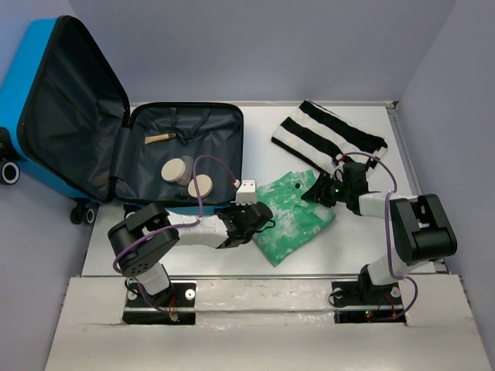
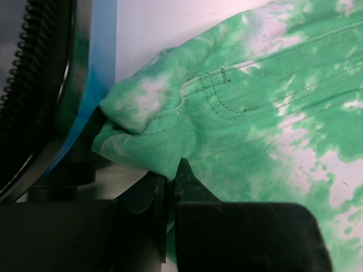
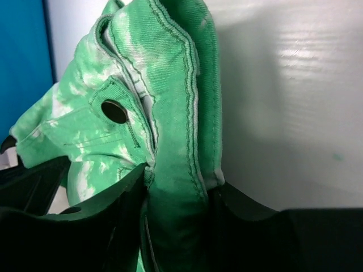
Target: Pack the luggage
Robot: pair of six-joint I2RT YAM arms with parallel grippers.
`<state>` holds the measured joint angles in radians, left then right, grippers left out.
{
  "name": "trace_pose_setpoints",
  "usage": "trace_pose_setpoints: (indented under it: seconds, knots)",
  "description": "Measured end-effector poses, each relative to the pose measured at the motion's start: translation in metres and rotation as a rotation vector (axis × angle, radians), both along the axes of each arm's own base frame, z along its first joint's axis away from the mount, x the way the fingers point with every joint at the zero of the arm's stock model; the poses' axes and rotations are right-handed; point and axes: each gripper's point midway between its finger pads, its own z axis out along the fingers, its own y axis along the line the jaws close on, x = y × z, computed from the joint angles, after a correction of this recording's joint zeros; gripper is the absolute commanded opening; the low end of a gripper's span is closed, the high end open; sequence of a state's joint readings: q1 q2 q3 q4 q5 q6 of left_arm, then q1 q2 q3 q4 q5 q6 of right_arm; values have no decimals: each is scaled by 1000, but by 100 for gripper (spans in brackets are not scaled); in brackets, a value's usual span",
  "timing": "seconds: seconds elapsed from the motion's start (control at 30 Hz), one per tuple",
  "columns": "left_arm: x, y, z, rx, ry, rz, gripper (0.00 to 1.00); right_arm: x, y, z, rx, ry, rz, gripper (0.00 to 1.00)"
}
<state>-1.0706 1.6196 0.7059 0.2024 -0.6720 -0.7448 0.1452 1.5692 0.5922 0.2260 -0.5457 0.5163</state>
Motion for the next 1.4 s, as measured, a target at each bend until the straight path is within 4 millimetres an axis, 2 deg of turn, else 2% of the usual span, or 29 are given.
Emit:
trace_pose_setpoints:
  seconds: [0.03,0.07,0.23,0.37,0.4,0.5,0.6,0.7,0.83,0.9,0.97,1.0,1.03,1.07,1.1,1.13,1.17,1.2,1.23,1.27,1.3,1.33,1.37,1.4]
  knots:
    - [0,0,0,6,0,-2,6,-2,1,0,9,6,3,36]
    - [0,0,0,11,0,-4,6,-5,2,1,21,13,7,27]
    - [1,-1,1,33,7,-15,6,-11,4,7,56,6,3,7]
    - [0,-4,3,35,22,-36,6,-23,8,27,111,-5,-3,7]
    - [0,-6,5,28,25,-43,6,-25,11,44,135,-40,4,7]
    - [-1,-18,19,-16,27,-84,6,-30,15,77,162,-108,18,7]
    - [1,-36,53,-102,-4,-125,6,-35,17,114,176,-185,32,7]
    - [6,-51,102,-206,-68,-152,6,-36,17,152,187,-268,35,7]
    - [16,-53,153,-306,-123,-168,6,-28,20,184,194,-314,42,7]
    - [28,-35,177,-345,-150,-138,6,-20,30,201,201,-328,60,7]
    - [43,-9,196,-364,-170,-86,6,-12,44,216,204,-336,87,7]
    - [51,6,207,-375,-184,-53,6,-3,59,229,209,-353,111,7]
    - [59,24,220,-383,-201,-17,6,3,69,235,211,-361,127,7]
    - [69,47,232,-390,-223,37,6,13,89,248,221,-385,159,7]
    - [74,62,242,-396,-240,68,6,20,102,256,229,-400,176,7]
    - [85,95,258,-402,-273,145,6,31,128,262,242,-400,208,7]
    - [89,113,267,-405,-289,180,6,41,147,268,257,-409,229,7]
    - [96,141,278,-406,-315,240,6,47,162,269,267,-414,246,7]
    - [100,165,285,-399,-329,291,13,56,180,267,278,-401,257,7]
    - [104,184,289,-391,-341,336,28,63,192,267,287,-400,263,7]
    - [109,213,293,-369,-350,396,54,74,215,264,307,-385,276,13]
    - [113,232,295,-354,-355,444,99,82,231,259,322,-369,285,28]
    - [118,257,298,-339,-363,502,99,88,244,250,327,-357,291,68]
    - [123,273,298,-316,-366,537,99,91,255,240,331,-327,295,82]
